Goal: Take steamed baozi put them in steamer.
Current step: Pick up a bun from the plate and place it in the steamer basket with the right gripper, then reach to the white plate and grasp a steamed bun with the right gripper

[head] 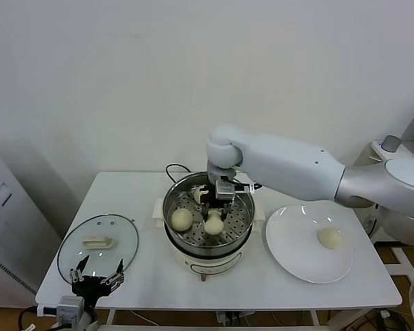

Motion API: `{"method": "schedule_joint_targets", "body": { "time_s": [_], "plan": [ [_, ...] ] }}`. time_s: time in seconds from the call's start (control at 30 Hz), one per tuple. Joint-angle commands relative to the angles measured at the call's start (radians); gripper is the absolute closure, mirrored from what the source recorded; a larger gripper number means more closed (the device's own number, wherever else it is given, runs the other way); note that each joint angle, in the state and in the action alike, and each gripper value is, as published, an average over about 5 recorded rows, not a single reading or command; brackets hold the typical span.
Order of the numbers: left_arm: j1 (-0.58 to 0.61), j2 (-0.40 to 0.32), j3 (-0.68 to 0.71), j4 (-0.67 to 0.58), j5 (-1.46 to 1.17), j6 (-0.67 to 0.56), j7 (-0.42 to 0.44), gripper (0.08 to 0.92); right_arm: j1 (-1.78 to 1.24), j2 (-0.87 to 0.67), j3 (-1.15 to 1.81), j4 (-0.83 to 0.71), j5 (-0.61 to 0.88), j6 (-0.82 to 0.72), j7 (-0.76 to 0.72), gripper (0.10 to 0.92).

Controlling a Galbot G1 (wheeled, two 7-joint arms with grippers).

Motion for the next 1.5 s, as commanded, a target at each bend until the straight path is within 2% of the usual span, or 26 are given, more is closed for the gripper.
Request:
{"method": "schedule_joint_targets", "body": {
  "time_s": [0.03, 0.3, 0.4, 0.7, 0.83, 1.0, 1.17, 1.27, 1.37, 1.5],
  "plan": [
    [-0.004, -0.049, -0.002, 0.003, -0.001, 0.001, 0.000, 0.177, -0.044, 0.035, 0.001, 0.014, -0.054, 0.068, 0.007, 0.575],
    [-0.005, -0.049, -0.002, 0.003, -0.003, 0.002, 0.001, 0.177, -0.053, 0.040, -0.007, 0.017, -0.029, 0.045, 0.006, 0.573],
    [-0.002, -0.049, -0.003, 0.003, -0.004, 0.001, 0.001, 0.177, -0.055, 0.031, -0.011, 0.026, -0.020, 0.034, 0.009, 0.538],
    [-0.002, -0.049, -0.002, 0.005, -0.007, 0.002, 0.003, 0.177, -0.008, -0.016, -0.004, 0.059, 0.045, -0.069, -0.003, 0.286],
    [-0.002, -0.049, 0.000, 0.003, -0.008, 0.003, 0.003, 0.177, 0.015, -0.055, 0.067, 0.054, 0.039, -0.121, -0.021, 0.216],
    [-0.003, -0.049, 0.000, 0.005, -0.014, 0.003, 0.003, 0.177, 0.046, -0.169, 0.167, 0.044, 0.098, -0.290, -0.054, 0.203],
    [-0.009, -0.049, 0.006, 0.012, -0.034, 0.000, 0.005, 0.177, 0.055, -0.327, 0.210, 0.002, 0.242, -0.587, -0.054, 0.203],
    [-0.015, -0.049, 0.008, 0.014, -0.057, -0.002, 0.009, 0.177, 0.041, -0.423, 0.250, -0.023, 0.278, -0.746, -0.049, 0.203],
    [-0.019, -0.049, 0.009, 0.020, -0.078, -0.005, 0.012, 0.177, 0.014, -0.526, 0.277, -0.030, 0.264, -0.819, -0.056, 0.203],
    [-0.026, -0.049, 0.012, 0.029, -0.099, -0.002, 0.017, 0.177, -0.092, -0.643, 0.342, -0.030, 0.197, -0.829, -0.057, 0.203]
  ]
}}
